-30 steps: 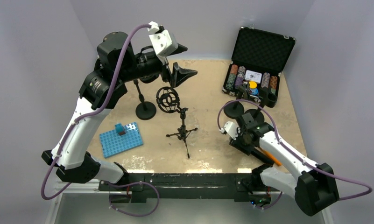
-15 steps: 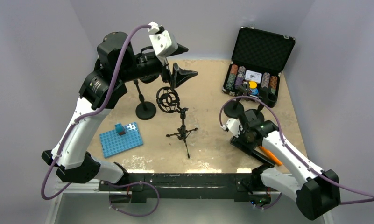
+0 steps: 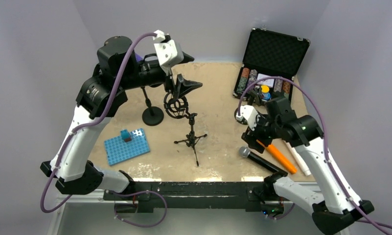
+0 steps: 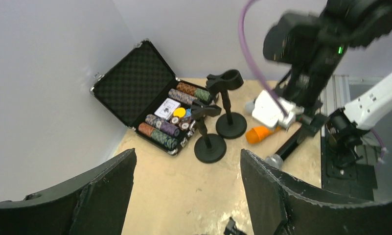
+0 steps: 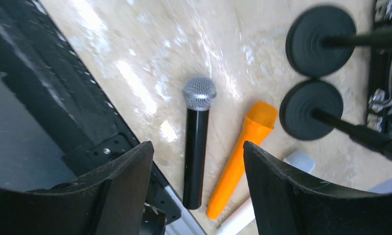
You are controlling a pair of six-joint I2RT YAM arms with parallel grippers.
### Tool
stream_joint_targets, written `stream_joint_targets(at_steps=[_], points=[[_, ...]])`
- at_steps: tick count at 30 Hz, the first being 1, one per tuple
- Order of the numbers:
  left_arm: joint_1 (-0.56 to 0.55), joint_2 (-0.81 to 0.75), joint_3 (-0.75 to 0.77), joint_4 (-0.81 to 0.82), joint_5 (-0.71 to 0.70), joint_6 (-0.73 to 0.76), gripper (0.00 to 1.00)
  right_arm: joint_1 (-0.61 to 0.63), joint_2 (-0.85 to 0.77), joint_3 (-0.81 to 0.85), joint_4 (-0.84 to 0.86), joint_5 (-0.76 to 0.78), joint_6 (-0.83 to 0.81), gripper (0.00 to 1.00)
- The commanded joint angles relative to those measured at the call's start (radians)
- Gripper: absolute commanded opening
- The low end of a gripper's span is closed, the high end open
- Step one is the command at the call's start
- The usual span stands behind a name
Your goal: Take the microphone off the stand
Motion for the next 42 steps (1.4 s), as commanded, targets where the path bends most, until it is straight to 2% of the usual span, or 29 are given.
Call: stream_joint_targets(at_steps=[1, 3, 7, 11, 14, 17, 21, 25, 27, 30, 33, 38, 42], points=[[-0.001, -0.093, 0.015, -0.179, 0.049, 0.165, 0.81, 0.007, -0.011, 0.212, -0.124, -0.225, -0.021, 0.69], [-0.001, -0.13, 0.032, -0.288, 0.041, 0.232, 0.82, 0.007, 0.027, 0.361, -0.131, -0.295, 0.015, 0.68], [-0.001, -0.141, 0.109, -0.5, -0.025, 0.253, 0.86, 0.007, 0.075, 0.516, -0.033, -0.39, 0.077, 0.67], [-0.001, -0.141, 0.079, -0.595, -0.102, 0.116, 0.85, 0.007, 0.139, 0.576, 0.116, -0.479, 0.107, 0.68], [0.001, -0.146, 0.027, -0.574, -0.189, -0.07, 0.85, 0.013, 0.192, 0.569, 0.237, -0.525, 0.115, 0.68], [0.002, -0.156, -0.004, -0.535, -0.23, -0.148, 0.85, 0.034, 0.24, 0.553, 0.322, -0.566, 0.09, 0.68], [0.003, -0.143, -0.009, -0.538, -0.25, -0.135, 0.85, 0.094, 0.319, 0.556, 0.354, -0.563, 0.001, 0.67], [0.004, -0.139, -0.023, -0.555, -0.253, -0.117, 0.85, 0.101, 0.378, 0.549, 0.373, -0.645, -0.03, 0.63], [0.004, -0.139, -0.039, -0.578, -0.254, -0.079, 0.84, 0.115, 0.399, 0.548, 0.351, -0.678, -0.094, 0.61], [0.004, -0.126, -0.015, -0.611, -0.319, -0.046, 0.84, 0.156, 0.43, 0.554, 0.338, -0.678, -0.134, 0.65], [0.005, -0.092, 0.086, -0.694, -0.333, -0.024, 0.85, 0.197, 0.465, 0.573, 0.313, -0.693, -0.164, 0.69], [0.007, -0.108, 0.096, -0.771, -0.331, 0.01, 0.87, 0.229, 0.541, 0.611, 0.312, -0.692, -0.165, 0.7], [0.011, -0.131, 0.06, -0.818, -0.353, 0.014, 0.87, 0.256, 0.586, 0.606, 0.397, -0.655, -0.05, 0.71]])
